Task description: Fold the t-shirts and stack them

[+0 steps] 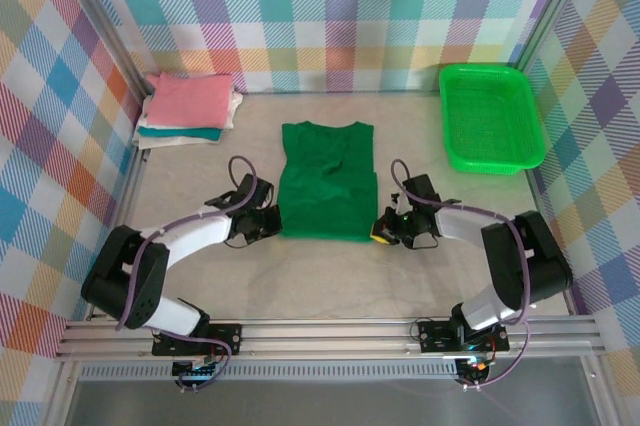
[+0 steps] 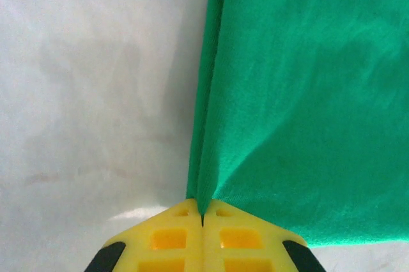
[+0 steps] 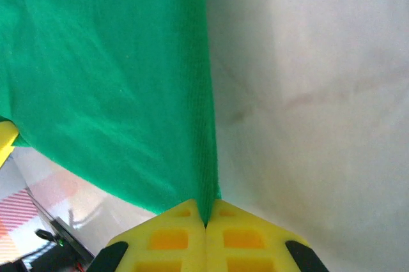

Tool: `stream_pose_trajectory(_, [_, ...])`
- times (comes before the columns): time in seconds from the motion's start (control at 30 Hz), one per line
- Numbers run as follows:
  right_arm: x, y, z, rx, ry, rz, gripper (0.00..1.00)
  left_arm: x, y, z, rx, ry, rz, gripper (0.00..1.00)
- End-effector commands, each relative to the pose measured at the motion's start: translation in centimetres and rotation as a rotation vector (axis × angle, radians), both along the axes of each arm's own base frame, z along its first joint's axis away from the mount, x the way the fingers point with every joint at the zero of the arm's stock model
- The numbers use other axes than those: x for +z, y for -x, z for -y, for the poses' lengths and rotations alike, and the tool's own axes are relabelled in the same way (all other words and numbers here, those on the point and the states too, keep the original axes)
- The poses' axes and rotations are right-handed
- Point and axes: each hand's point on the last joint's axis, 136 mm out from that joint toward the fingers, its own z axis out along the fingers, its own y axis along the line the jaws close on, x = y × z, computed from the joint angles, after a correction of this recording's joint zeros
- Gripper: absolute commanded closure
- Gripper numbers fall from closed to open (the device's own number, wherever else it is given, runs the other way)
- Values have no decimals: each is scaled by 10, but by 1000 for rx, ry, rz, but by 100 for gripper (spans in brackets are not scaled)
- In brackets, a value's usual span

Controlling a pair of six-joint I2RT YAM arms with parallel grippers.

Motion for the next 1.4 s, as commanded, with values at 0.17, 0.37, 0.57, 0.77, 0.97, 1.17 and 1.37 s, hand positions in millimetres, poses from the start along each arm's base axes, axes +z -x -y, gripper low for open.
stream_pose_trajectory(0.17, [9, 73, 12, 55, 49, -22, 100, 5, 69, -1, -40, -13, 11, 100])
stream_pose_trajectory(0.37, [27, 90, 25, 10, 50, 8, 100, 27, 89, -4, -36, 29, 73, 100])
stream_pose_trajectory(0.57, [68, 60, 24, -45, 51, 147, 100, 75, 65, 1, -47, 13, 202, 100])
stream_pose_trajectory(0.77, [103, 22, 25, -81, 70, 242, 100, 113, 31, 6, 17, 72, 322, 100])
stream_pose_trajectory(0.97, [130, -29, 22, -80, 87, 325, 100, 146, -25, 8, 56, 86, 412, 100])
stream_pose_trajectory(1.17, [142, -87, 22, -111, 102, 374, 100, 156, -84, 5, 67, 36, 429, 100])
stream_pose_trajectory(1.37, [142, -130, 14, -100, 80, 385, 100, 154, -123, 0, 83, 13, 415, 100])
